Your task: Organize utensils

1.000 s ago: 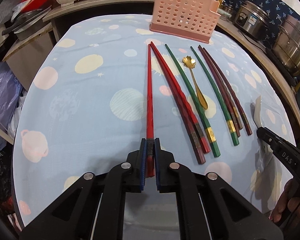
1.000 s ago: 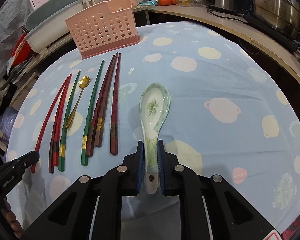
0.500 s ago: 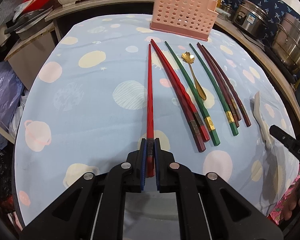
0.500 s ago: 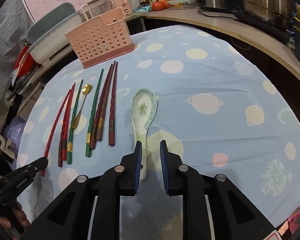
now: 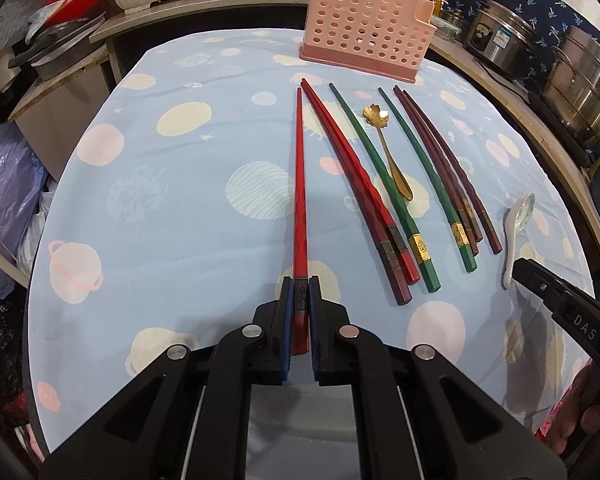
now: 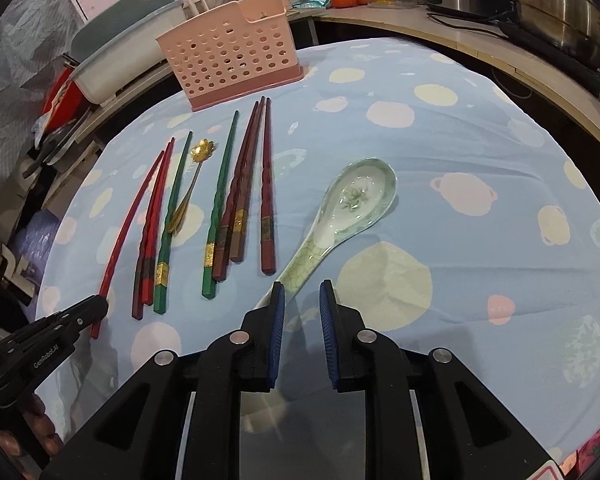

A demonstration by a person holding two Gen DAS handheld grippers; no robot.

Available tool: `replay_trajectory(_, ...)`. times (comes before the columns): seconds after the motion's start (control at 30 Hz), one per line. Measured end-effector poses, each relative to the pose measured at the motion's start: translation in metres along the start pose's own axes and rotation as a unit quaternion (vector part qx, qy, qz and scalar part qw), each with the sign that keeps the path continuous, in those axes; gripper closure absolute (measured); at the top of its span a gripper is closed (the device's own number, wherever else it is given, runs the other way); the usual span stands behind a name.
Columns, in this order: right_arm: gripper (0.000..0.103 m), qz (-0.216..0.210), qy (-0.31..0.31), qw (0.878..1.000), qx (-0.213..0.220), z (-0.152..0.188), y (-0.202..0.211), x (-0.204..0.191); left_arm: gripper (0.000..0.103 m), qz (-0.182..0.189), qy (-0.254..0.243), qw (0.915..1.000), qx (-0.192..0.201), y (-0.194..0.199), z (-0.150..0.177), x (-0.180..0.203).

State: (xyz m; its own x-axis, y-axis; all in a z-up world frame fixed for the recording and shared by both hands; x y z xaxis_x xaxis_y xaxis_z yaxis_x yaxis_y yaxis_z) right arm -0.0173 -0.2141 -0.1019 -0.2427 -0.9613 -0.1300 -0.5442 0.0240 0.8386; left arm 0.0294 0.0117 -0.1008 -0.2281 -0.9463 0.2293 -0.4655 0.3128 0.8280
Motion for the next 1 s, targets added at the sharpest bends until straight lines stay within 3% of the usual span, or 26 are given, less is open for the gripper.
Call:
replay_trajectory(0.37,0.085,-0.018,-0.032,0.999,-0.014,-0.012,-0.011,-0.006,0.096,0.004,0.001,1.0,0.0,0.0,-0.001,-0.002)
replay_trajectory(0.43,0.083,-0.01,-0.028,0.999,-0.014,-0.012,-0.014,-0.01,0.096,0.005,0.002,1.0,0.0,0.0,-0.001,-0.002)
replay_trajectory(0.57,0.068,0.002,-0.019,1.0,-0.009,-0.016,-0.015,-0.019,0.096,0.005,0.002,1.0,0.0,0.0,-0.002,-0.002)
replay_trajectory(0.87,0.065,0.021,-0.049,0.999,-0.002,-0.028,-0.021,-0.012,0.096,0.003,0.0,1.0,0.001,-0.001,-0.002,-0.001)
replay_trajectory(1.0,0.065,0.05,-0.011,0.999,0.003,-0.025,-0.025,-0.019,0.096,0.004,0.001,1.0,0.0,-0.002,-0.002,-0.001)
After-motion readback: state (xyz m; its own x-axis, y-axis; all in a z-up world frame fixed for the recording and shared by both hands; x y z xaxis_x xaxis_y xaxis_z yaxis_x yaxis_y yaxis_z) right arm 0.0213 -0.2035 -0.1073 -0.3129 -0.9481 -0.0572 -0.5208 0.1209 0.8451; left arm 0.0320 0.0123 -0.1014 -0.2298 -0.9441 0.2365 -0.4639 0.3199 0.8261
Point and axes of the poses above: each gripper's, at about its wrist camera, not at the fingertips, and y roughly against the way its jaws point, x to its right, z to its underside, the point moved 3 cm from there along -y, roughly the way its jaws point, and after that the axes turned 6 degrees about z, right-handed, at the moved point
